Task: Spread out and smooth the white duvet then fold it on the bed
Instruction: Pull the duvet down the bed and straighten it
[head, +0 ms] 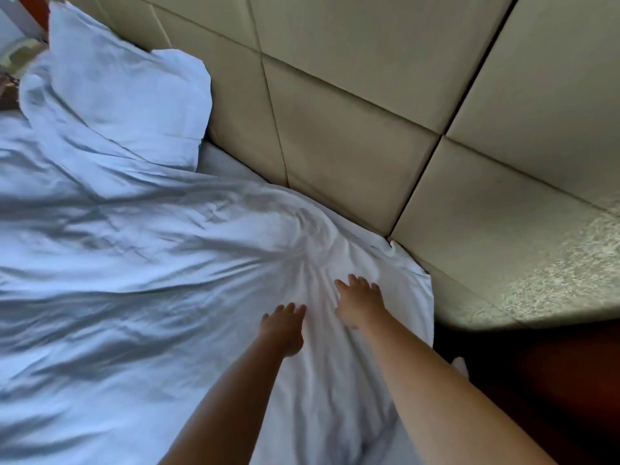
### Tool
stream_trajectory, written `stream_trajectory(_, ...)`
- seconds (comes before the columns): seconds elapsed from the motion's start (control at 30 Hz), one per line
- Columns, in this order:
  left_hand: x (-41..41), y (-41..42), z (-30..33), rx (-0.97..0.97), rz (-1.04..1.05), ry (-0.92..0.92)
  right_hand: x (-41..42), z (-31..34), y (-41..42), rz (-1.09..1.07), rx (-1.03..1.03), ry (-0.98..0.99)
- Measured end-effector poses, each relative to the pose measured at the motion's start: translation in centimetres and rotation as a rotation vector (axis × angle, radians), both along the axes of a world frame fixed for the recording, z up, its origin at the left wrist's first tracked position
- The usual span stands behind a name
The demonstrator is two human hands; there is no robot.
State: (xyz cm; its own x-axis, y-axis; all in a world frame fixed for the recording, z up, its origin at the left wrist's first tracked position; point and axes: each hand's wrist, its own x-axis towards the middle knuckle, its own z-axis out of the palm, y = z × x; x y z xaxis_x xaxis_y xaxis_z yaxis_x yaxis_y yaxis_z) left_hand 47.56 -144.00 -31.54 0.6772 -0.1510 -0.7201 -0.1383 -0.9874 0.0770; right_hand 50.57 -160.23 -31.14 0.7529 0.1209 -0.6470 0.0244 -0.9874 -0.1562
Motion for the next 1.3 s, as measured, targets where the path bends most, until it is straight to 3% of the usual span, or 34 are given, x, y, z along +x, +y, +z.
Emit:
stream_trajectory(0.33, -6.9, 5.6, 5.4, -0.030, 0.087, -0.216, -7.0, 5.4, 5.7, 0.073, 0.041, -0.050)
stream_trajectory(0.7, -22.6, 13.7, 14.4, -0.015, 0.227, -0.394, -21.1, 15.0, 13.1, 0.251, 0.019, -0.173)
stream_trajectory(1.0, -34.3, 15.8, 12.4, 0.005, 0.278, -0.297, -30.8, 13.9, 15.4, 0.366, -0.003, -0.105)
stream_trajectory(1.3, -41.1, 13.4, 5.5, -0.097, 0.471, -0.075, -33.5, 7.7, 11.6, 0.429, -0.067, 0.076)
